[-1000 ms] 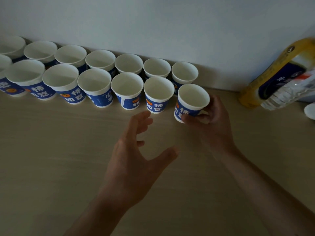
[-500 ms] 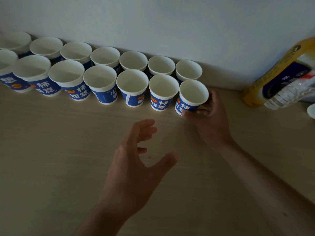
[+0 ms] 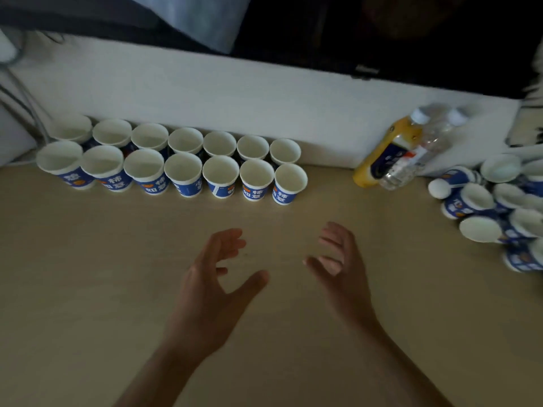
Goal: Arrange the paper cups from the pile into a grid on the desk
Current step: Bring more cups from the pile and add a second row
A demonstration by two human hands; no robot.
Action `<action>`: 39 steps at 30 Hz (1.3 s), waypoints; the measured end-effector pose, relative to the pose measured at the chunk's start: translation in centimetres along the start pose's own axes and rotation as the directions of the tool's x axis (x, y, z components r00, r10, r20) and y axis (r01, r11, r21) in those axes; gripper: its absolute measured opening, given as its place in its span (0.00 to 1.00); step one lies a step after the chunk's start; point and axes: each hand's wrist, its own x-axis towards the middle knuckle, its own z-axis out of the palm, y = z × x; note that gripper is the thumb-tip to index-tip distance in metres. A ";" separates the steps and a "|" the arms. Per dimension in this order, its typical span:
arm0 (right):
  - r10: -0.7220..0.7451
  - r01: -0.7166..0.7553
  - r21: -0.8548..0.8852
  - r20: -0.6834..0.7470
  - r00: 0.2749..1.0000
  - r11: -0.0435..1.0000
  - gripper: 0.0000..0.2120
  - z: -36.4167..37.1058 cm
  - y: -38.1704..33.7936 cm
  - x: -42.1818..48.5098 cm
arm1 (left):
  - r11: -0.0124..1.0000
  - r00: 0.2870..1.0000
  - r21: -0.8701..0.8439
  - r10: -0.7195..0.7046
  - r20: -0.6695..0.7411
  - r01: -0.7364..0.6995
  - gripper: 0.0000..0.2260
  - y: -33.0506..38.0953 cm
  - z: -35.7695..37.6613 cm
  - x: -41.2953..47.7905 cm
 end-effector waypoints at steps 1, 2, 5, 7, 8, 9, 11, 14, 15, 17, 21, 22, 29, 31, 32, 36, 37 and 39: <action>0.000 0.000 0.001 -0.006 1.000 1.000 0.31 -0.4 -1.7 -1.7 | 1.000 1.000 0.007 0.001 0.009 -0.001 0.30 1.5 -0.9 -0.8; 0.000 0.000 0.004 -0.016 1.000 1.000 0.30 -0.7 -3.2 -3.1 | 1.000 1.000 0.015 0.005 0.024 -0.005 0.29 2.8 -1.6 -1.5; 0.010 -0.008 0.038 -0.060 0.998 0.999 0.29 -1.8 -7.4 -6.4 | 0.999 0.996 0.030 0.026 0.088 -0.029 0.25 6.9 -3.4 -3.7; 0.048 -0.041 0.078 -0.091 0.995 0.996 0.28 -2.5 -9.7 -8.3 | 0.998 0.991 0.032 0.048 0.123 -0.053 0.23 9.1 -4.3 -5.3; 0.066 -0.055 0.100 -0.109 0.992 0.993 0.27 -2.9 -10.6 -9.0 | 0.998 0.990 0.020 0.057 0.127 -0.060 0.22 9.9 -4.5 -5.8; 0.081 -0.066 0.120 -0.126 0.989 0.991 0.25 -3.2 -11.4 -9.9 | 0.998 0.990 0.004 0.059 0.128 -0.060 0.22 10.6 -4.7 -6.5; 0.109 -0.084 0.165 -0.147 0.983 0.983 0.23 -3.8 -12.8 -11.2 | 0.998 0.990 -0.027 0.060 0.126 -0.057 0.21 11.7 -4.9 -7.8; 0.142 -0.107 0.210 -0.163 0.976 0.972 0.21 -4.8 -13.8 -13.1 | 0.997 0.991 -0.069 0.049 0.126 -0.041 0.21 12.9 -4.2 -10.2; 0.155 -0.115 0.226 -0.170 0.973 0.967 0.20 -5.4 -13.9 -13.8 | 0.996 0.990 -0.084 0.053 0.128 -0.042 0.21 13.3 -3.8 -11.2; 0.166 -0.122 0.238 -0.174 0.971 0.964 0.20 -6.7 -13.8 -15.2 | 0.994 0.989 -0.095 0.064 0.130 -0.052 0.21 14.0 -2.8 -13.4; 0.167 -0.118 0.289 -0.150 0.975 0.950 0.18 -10.3 -13.3 -17.7 | 0.994 0.990 -0.099 0.059 0.130 -0.046 0.17 15.1 0.1 -17.3; 0.160 -0.109 0.309 -0.145 0.976 0.945 0.19 -11.7 -13.1 -18.3 | 0.994 0.990 -0.100 0.065 0.126 -0.053 0.17 15.6 1.3 -18.4; 0.183 -0.124 0.336 -0.151 0.971 0.934 0.22 -22.1 -10.1 -22.6 | 0.984 0.985 -0.160 0.101 0.142 -0.078 0.15 19.4 11.1 -25.1; 0.210 -0.145 0.335 -0.169 0.963 0.931 0.20 -25.0 -8.9 -23.4 | 0.981 0.980 -0.176 0.114 0.165 -0.084 0.15 20.2 13.4 -26.4; 0.217 -0.152 0.322 -0.176 0.960 0.934 0.19 -26.2 -8.5 -23.6 | 0.980 0.978 -0.182 0.118 0.174 -0.086 0.15 20.5 14.2 -26.8; 0.238 -0.174 0.306 -0.186 0.953 0.936 0.16 -29.6 -7.4 -23.0 | 0.977 0.971 -0.196 0.123 0.204 -0.082 0.17 21.5 16.6 -27.5; 0.243 -0.175 0.312 -0.195 0.950 0.934 0.15 -30.2 -7.3 -22.6 | 0.978 0.970 -0.194 0.120 0.211 -0.079 0.18 21.9 17.1 -27.3; 0.250 -0.176 0.320 -0.208 0.946 0.931 0.14 -31.1 -7.2 -21.7 | 0.979 0.966 -0.186 0.127 0.225 -0.085 0.19 22.5 18.2 -26.5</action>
